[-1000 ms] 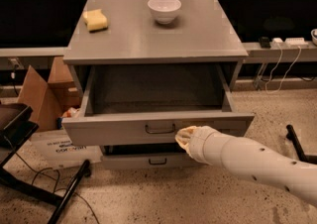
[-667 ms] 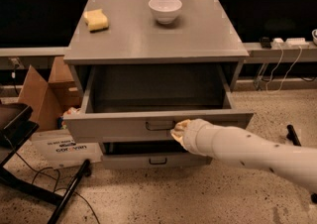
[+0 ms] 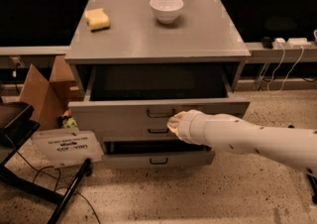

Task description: Close top drawer

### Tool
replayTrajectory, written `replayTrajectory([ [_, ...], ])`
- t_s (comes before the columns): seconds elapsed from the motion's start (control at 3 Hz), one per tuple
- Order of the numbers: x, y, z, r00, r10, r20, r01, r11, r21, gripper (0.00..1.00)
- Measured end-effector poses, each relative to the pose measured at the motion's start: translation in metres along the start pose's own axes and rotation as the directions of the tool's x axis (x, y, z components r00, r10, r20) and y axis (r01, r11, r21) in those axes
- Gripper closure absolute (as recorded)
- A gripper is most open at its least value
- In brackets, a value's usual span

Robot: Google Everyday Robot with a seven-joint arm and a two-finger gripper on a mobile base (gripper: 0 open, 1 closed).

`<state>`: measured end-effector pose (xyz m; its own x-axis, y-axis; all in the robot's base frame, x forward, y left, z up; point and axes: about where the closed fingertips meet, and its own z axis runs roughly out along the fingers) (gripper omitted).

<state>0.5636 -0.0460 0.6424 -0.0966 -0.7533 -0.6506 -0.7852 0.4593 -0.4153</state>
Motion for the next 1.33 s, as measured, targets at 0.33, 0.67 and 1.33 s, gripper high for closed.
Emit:
replayTrajectory([
  [0.33, -0.001, -0.002, 0.001, 1.0, -0.001, 0.0, 0.001, 1.0, 0.0, 1.0],
  [0.67, -0.021, -0.018, 0.023, 1.0, -0.021, 0.001, 0.021, 0.9998, -0.004, 1.0],
  [1.33, -0.048, -0.04, 0.047, 0.999, -0.045, 0.005, 0.045, 0.999, -0.005, 1.0],
])
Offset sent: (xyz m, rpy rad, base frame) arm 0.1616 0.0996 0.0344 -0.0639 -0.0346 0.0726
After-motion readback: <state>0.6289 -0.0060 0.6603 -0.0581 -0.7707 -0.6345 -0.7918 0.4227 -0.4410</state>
